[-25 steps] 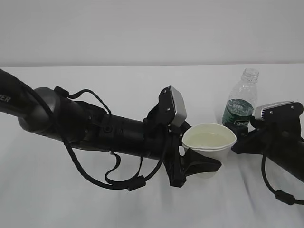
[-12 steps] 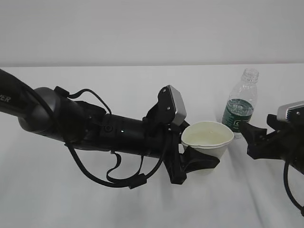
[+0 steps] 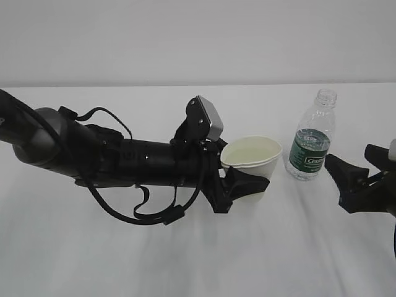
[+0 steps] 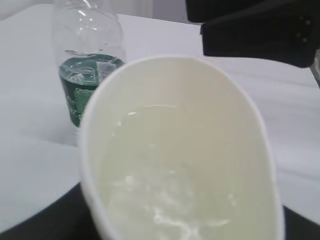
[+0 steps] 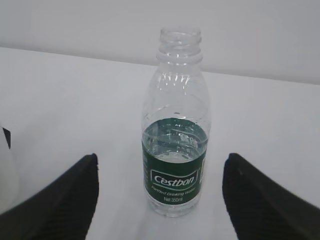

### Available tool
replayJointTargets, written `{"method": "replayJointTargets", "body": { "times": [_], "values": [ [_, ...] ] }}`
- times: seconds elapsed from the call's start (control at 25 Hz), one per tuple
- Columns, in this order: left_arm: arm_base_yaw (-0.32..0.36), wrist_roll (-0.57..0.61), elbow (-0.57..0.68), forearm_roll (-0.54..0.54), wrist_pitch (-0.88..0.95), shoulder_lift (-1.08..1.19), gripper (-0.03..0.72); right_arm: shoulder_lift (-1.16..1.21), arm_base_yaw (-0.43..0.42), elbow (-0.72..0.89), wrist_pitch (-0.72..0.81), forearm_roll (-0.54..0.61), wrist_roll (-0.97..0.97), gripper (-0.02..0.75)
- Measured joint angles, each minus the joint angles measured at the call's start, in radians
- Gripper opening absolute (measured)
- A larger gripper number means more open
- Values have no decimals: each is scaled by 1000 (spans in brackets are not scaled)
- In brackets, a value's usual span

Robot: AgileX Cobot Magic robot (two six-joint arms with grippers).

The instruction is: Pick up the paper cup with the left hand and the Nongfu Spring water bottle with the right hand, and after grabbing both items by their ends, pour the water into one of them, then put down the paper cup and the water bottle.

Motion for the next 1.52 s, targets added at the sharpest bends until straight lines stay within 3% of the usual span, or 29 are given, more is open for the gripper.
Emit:
{"method": "replayJointTargets", "body": {
  "times": [0.8, 1.08, 1.52],
  "values": [
    [202, 7, 45, -101, -39, 0, 420, -19, 0, 6, 0, -9, 0, 579],
    [286, 124, 167, -264, -173, 0, 420, -19, 0, 6, 0, -10, 0, 579],
    [304, 260, 233, -358, -148, 0, 420, -19, 0, 6, 0, -17, 3, 579]
  ]
}}
